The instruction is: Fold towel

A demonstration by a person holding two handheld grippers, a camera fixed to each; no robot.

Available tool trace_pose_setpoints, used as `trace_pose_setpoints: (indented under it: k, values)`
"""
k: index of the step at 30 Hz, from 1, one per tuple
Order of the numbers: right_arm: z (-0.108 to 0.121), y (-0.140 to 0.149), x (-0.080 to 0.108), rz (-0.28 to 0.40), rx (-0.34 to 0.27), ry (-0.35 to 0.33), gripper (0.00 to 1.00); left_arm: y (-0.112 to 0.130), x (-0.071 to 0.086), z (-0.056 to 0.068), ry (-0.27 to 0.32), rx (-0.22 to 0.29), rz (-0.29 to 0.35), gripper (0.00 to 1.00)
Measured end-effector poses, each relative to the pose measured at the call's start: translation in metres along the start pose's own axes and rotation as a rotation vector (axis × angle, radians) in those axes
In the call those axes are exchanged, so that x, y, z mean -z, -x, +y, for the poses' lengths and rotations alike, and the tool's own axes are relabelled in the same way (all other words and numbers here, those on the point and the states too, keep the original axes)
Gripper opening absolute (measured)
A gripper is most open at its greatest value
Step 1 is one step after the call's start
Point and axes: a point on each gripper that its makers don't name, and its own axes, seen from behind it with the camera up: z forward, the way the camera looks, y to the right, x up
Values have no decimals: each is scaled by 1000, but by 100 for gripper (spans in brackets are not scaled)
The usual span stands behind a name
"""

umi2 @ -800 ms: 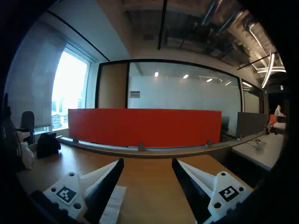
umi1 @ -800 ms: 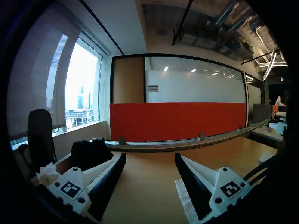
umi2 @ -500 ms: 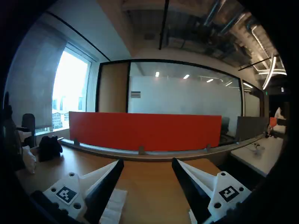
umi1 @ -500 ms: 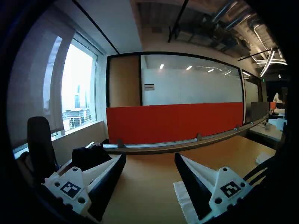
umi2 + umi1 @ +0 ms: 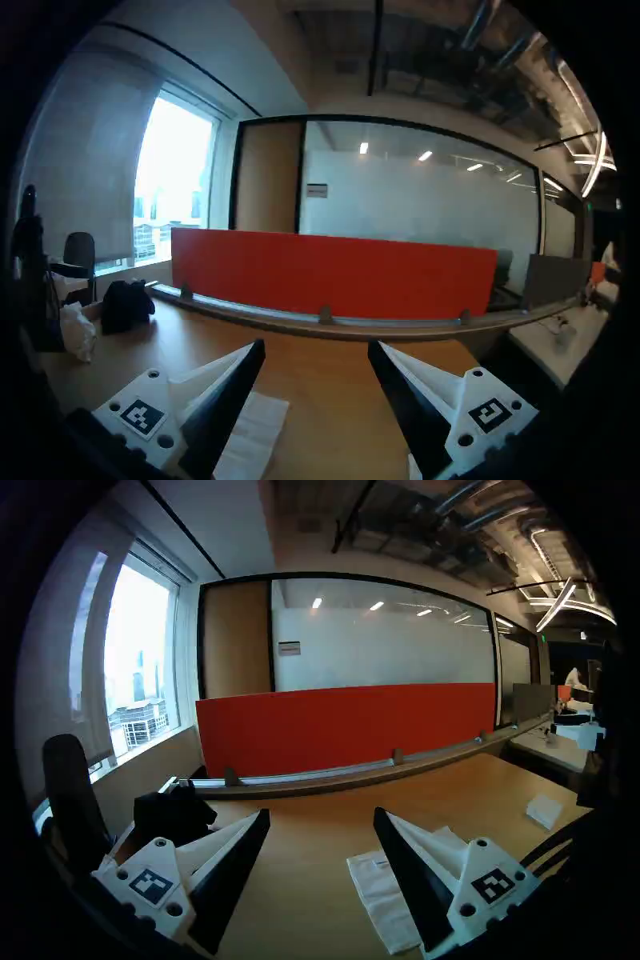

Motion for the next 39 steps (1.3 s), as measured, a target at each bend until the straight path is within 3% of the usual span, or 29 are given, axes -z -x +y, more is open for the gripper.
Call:
trace_pose_setpoints:
  k: [9,16,25,39]
  values:
    - [-33,23,0,-120,58,-159,100,17,1,21,112,-67,-74,96]
    - [-48,41,1,-194,124,-253,100,27,2,34,186,-80,-115,96]
    - [-58,57,3,-257,172,-332,100,43,1,50,257,-112,-164,96]
    - [-72,87,8,-302,215,-401,100,72,2,71,307,-149,-200,96]
